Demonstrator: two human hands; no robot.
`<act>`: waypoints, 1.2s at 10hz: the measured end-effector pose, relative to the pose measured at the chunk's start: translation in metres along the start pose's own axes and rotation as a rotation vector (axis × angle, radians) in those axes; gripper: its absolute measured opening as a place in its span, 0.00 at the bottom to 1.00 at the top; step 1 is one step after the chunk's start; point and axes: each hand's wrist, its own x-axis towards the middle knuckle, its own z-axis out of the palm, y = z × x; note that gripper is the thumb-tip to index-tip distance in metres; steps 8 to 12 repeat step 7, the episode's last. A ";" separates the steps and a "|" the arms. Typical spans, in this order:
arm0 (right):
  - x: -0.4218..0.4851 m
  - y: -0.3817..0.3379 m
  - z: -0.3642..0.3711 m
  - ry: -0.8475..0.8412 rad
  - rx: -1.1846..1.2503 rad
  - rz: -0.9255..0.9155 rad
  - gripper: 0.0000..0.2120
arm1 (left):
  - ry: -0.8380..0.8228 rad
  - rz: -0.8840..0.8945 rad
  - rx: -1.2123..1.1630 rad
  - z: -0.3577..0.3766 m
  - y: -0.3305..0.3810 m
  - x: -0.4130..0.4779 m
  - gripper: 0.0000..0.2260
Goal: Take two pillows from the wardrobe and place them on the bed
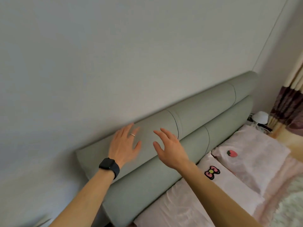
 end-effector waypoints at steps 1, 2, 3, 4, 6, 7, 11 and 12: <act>0.033 -0.001 0.014 -0.046 -0.109 -0.021 0.26 | -0.027 -0.004 0.079 0.011 -0.018 0.007 0.28; 0.062 0.000 0.029 -0.085 -0.205 -0.030 0.28 | -0.071 -0.037 0.155 0.022 -0.029 0.003 0.31; 0.077 0.011 0.050 -0.120 -0.237 -0.048 0.28 | -0.063 -0.027 0.181 0.032 -0.031 0.001 0.31; 0.071 0.022 0.071 -0.077 -0.199 -0.053 0.27 | -0.028 -0.022 0.180 0.039 -0.032 0.003 0.30; 0.073 0.018 0.058 -0.134 -0.118 -0.026 0.28 | 0.030 0.000 0.222 0.042 -0.035 0.002 0.30; 0.077 0.007 0.022 -0.170 -0.011 -0.011 0.28 | 0.047 0.006 0.235 0.047 -0.032 0.006 0.29; 0.077 0.007 0.022 -0.170 -0.011 -0.011 0.28 | 0.047 0.006 0.235 0.047 -0.032 0.006 0.29; 0.077 0.007 0.022 -0.170 -0.011 -0.011 0.28 | 0.047 0.006 0.235 0.047 -0.032 0.006 0.29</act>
